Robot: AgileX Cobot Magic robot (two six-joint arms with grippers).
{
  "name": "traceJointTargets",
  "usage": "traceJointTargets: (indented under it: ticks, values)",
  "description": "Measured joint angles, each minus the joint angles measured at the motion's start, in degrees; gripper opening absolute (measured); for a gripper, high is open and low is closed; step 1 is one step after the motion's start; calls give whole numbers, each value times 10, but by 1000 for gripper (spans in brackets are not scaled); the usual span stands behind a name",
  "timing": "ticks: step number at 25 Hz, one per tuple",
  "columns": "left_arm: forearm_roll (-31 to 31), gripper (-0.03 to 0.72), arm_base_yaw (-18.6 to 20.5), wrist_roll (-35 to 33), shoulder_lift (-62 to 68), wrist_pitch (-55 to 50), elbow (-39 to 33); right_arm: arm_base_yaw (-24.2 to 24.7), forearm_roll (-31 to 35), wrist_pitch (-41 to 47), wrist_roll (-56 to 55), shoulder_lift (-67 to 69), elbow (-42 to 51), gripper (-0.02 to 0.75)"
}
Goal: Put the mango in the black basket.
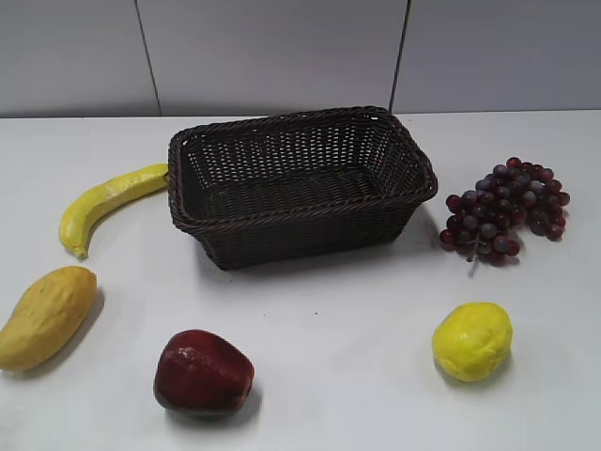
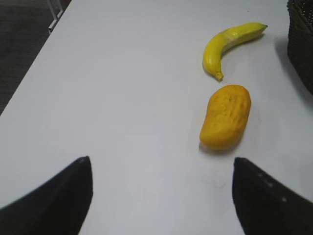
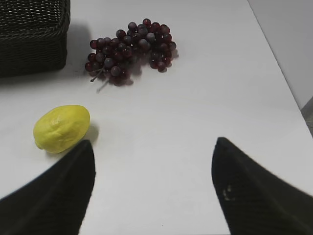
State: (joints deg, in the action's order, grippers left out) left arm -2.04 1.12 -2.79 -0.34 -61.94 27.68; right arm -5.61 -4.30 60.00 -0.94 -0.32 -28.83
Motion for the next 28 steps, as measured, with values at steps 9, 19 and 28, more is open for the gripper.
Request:
traceJointTargets:
  ticks: [9, 19, 28]
  values:
    - [0, 681, 0, 0, 0, 0, 0, 0, 0, 0, 0, 0, 0, 571]
    - [0, 675, 0, 0, 0, 0, 0, 0, 0, 0, 0, 0, 0, 571]
    - [-13, 678, 1, 0, 28, 30, 16, 0, 0, 0, 0, 0, 0, 571]
